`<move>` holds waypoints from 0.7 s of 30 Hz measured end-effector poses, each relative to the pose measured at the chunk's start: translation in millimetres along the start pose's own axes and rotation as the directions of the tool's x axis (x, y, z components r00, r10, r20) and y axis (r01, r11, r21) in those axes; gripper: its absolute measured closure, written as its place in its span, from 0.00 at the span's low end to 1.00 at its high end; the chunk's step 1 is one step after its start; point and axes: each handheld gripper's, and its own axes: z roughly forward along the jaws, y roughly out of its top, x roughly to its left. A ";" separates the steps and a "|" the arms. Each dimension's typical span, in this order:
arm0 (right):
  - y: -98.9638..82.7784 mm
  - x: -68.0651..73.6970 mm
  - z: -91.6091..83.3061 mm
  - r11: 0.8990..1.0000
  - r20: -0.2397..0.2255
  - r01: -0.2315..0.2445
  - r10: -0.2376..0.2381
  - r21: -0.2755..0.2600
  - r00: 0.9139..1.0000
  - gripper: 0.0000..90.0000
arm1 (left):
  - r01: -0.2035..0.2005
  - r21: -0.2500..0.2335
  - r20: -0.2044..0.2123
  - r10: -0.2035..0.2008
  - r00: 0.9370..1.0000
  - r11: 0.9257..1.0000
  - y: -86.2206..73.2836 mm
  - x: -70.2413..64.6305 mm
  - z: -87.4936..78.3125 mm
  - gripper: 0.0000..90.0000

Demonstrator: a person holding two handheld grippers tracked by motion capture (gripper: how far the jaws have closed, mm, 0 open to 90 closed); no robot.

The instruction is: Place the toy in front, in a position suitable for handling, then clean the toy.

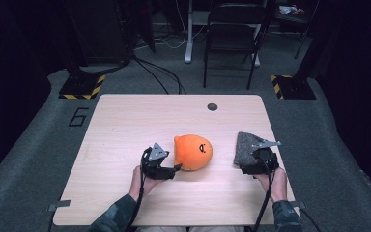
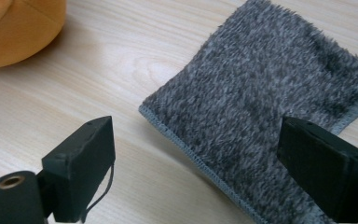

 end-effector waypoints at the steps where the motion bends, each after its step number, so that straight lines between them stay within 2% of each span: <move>1: 0.2 -1.3 0.4 1.000 -0.001 0.000 0.000 -0.003 1.000 0.11 | -0.015 0.004 0.004 0.015 1.000 1.000 -0.3 -0.7 1.1 0.37; 3: 0.6 -4.0 1.9 1.000 0.006 -0.009 0.009 -0.003 1.000 0.11 | -0.015 0.001 0.012 0.015 1.000 1.000 -1.4 -0.8 2.2 0.43; 4: 0.6 -4.3 1.9 1.000 0.009 -0.023 0.023 0.004 1.000 0.11 | -0.029 0.015 0.016 0.029 0.999 0.999 -1.8 0.2 4.0 0.48; 9: -0.5 -10.8 2.1 0.999 0.029 -0.032 0.032 0.000 0.999 0.12 | -0.027 0.029 0.039 0.026 0.999 0.999 -4.8 0.5 8.5 0.60; 12: -2.4 -17.5 2.3 0.998 0.051 -0.055 0.055 -0.005 0.997 0.12 | -0.033 0.035 0.044 0.031 0.999 0.999 -4.2 0.2 10.3 0.66; 14: -4.3 -21.0 1.9 0.997 0.055 -0.073 0.073 -0.011 0.996 0.12 | -0.043 0.038 0.042 0.042 0.998 0.998 -3.9 0.2 10.2 0.67; 18: -3.6 -27.2 4.9 0.996 0.069 -0.090 0.091 -0.011 0.993 0.11 | -0.026 0.035 0.044 0.024 0.999 0.999 -5.5 0.0 10.3 0.71; 21: 0.4 -32.6 8.8 0.994 0.071 -0.111 0.112 -0.025 0.991 0.11 | -0.037 0.036 0.043 0.035 0.998 0.999 -5.5 1.2 9.7 0.73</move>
